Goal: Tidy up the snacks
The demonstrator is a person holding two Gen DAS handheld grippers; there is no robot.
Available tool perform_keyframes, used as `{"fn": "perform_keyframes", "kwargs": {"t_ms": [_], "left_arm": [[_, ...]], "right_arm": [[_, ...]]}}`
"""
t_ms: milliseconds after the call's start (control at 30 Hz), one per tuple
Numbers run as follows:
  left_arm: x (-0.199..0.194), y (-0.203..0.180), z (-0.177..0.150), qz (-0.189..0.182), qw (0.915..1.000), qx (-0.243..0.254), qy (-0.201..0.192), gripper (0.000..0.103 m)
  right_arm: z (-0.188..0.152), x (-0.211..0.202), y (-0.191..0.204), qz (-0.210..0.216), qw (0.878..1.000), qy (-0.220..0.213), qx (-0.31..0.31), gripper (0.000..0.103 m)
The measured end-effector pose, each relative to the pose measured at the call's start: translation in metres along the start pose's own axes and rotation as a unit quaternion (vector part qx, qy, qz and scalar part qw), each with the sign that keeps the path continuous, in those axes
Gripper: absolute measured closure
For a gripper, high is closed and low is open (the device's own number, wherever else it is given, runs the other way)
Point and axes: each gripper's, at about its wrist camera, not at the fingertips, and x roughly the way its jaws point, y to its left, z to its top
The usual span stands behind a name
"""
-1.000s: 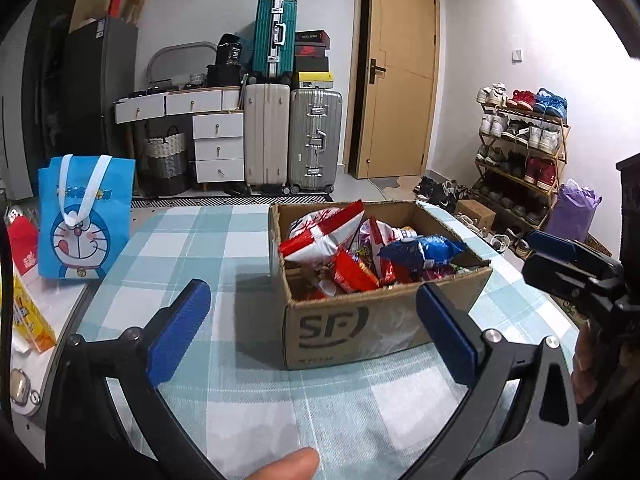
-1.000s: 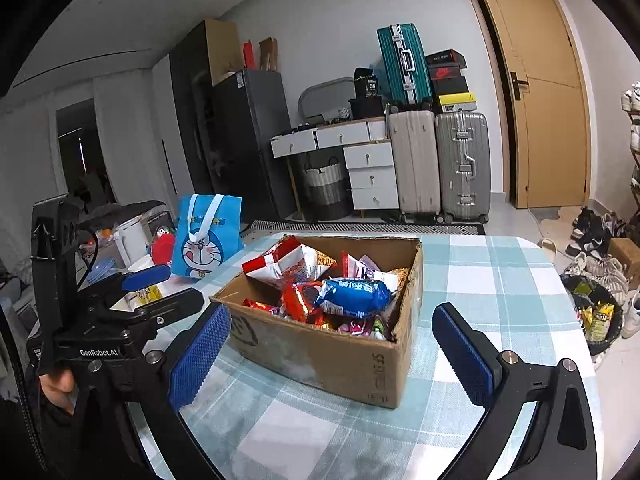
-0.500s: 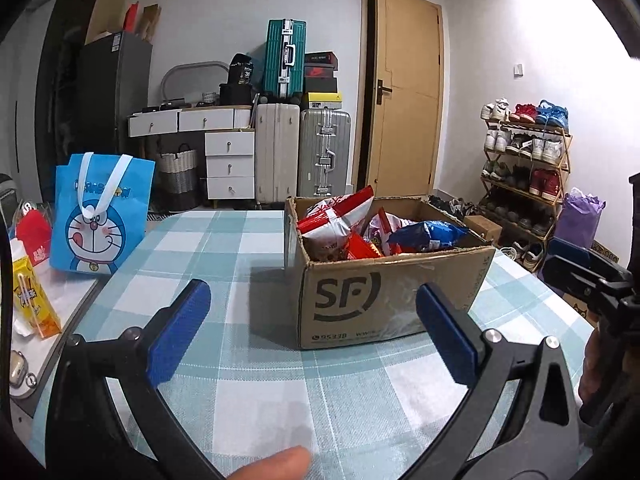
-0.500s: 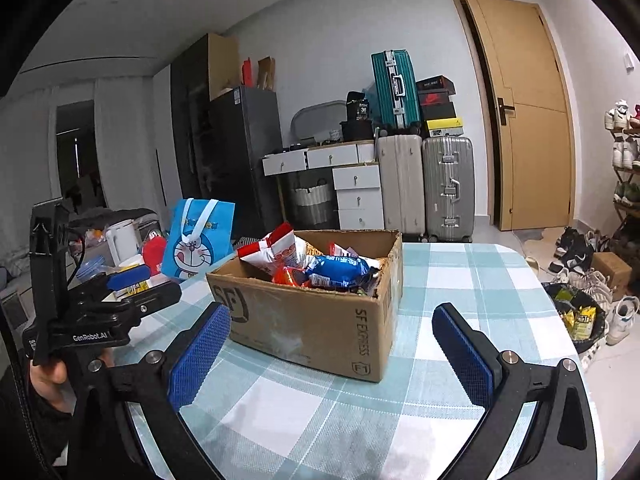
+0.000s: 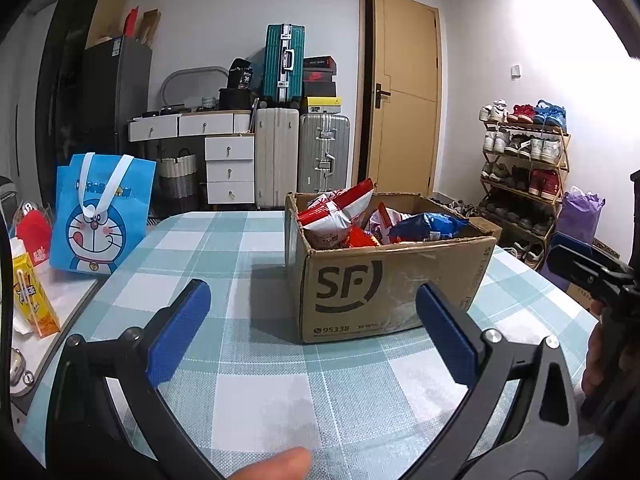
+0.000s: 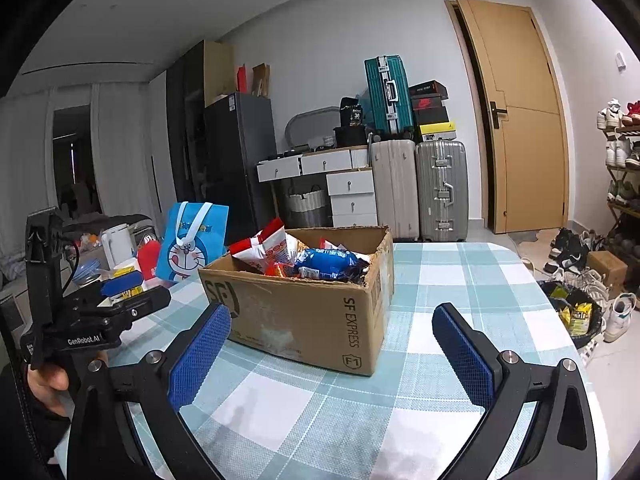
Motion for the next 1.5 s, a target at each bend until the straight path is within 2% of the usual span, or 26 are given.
{"fn": "perform_keyframes", "kwargs": {"t_ms": [667, 1500], "left_arm": [[-0.0014, -0.0021, 0.0016, 0.000, 1.0000, 0.006, -0.003, 0.000], [-0.0006, -0.0009, 0.0011, -0.001, 1.0000, 0.004, -0.003, 0.000]], "right_arm": [[-0.0019, -0.0013, 0.0091, -0.001, 1.000, -0.005, -0.025, 0.000], [-0.0023, -0.0030, 0.0074, 0.003, 1.000, -0.007, -0.017, 0.000]]}}
